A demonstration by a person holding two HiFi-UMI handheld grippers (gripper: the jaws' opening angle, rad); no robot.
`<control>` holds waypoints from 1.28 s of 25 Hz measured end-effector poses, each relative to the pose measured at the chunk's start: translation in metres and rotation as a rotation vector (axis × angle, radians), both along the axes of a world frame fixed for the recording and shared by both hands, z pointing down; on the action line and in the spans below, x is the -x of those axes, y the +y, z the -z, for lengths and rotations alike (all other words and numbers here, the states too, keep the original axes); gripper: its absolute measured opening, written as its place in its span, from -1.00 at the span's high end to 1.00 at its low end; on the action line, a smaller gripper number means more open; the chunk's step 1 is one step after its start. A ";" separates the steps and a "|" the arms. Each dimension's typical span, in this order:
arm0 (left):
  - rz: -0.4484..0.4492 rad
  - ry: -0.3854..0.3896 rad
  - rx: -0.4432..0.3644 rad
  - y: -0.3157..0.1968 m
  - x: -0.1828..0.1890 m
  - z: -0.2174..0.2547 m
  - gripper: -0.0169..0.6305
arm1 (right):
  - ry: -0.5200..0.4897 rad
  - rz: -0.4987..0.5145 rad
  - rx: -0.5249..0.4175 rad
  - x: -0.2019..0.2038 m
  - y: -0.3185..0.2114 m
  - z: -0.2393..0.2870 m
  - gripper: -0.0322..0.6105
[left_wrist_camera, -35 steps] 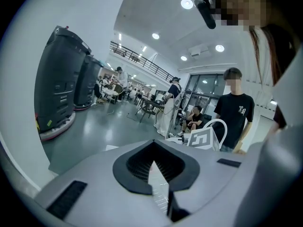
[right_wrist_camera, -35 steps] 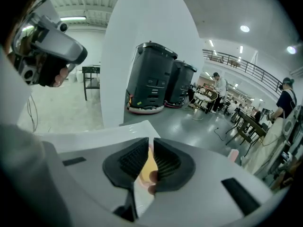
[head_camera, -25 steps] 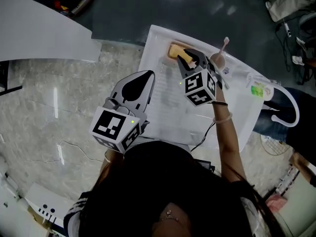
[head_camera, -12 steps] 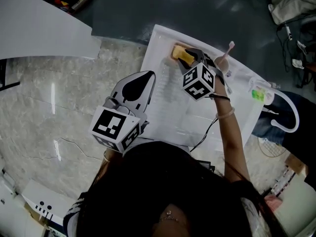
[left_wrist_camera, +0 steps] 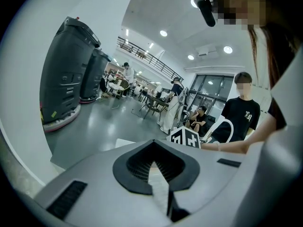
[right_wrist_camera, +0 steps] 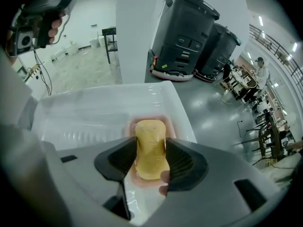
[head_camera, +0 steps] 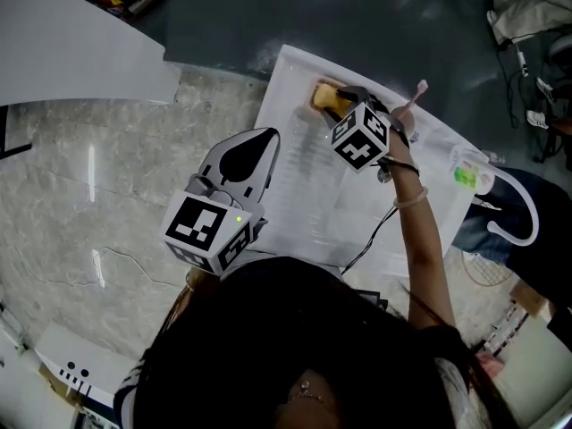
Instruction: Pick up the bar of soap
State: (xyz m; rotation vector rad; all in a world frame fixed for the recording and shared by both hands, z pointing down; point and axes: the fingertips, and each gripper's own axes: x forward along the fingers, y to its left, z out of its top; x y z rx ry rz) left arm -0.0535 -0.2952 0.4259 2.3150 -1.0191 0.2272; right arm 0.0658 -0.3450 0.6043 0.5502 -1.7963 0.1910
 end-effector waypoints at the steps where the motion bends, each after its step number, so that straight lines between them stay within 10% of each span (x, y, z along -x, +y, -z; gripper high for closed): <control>1: 0.000 0.001 0.001 0.000 0.000 -0.001 0.95 | 0.004 0.002 0.009 -0.001 0.000 -0.001 0.37; 32: -0.010 0.007 0.009 0.001 0.001 -0.002 0.95 | 0.040 -0.095 0.097 -0.002 -0.007 -0.009 0.33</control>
